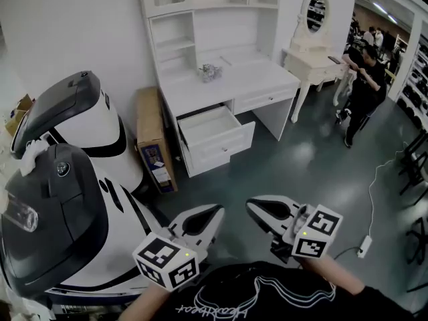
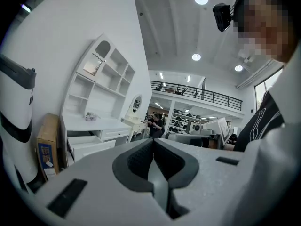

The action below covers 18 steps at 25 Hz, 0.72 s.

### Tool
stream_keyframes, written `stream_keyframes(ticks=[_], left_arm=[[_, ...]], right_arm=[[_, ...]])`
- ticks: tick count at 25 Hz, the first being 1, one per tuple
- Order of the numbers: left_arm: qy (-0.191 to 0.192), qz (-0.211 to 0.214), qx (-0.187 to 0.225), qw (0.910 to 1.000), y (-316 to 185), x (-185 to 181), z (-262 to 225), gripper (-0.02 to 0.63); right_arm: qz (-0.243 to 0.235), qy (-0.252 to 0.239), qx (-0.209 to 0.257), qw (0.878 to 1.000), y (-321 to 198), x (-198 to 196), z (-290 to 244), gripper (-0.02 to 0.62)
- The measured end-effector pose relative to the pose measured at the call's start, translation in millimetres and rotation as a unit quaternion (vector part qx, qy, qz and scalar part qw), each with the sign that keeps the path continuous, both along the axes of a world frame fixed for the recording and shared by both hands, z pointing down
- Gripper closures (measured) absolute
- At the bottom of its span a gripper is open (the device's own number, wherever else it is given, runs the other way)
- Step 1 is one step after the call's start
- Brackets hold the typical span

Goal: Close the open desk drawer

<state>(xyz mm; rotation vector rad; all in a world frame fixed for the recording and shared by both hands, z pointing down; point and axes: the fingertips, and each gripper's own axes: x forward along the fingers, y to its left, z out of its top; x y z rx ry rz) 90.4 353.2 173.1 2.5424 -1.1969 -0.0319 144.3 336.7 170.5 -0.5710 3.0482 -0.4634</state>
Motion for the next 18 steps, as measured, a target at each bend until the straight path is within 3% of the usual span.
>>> stream_keyframes(ticks=[9,18], left_arm=[[0.004,-0.009,-0.004,0.9999,-13.6,-13.6,9.8,0.6],[0.007,-0.031,-0.014,0.9994,-59.0,-33.4,25.4,0.6]], right_arm=[[-0.004,0.004,0.006,1.0,-12.5,-12.0,7.7,0.591],[-0.018,0.004,-0.006,1.0,-59.1,-28.6,24.9,0.589]])
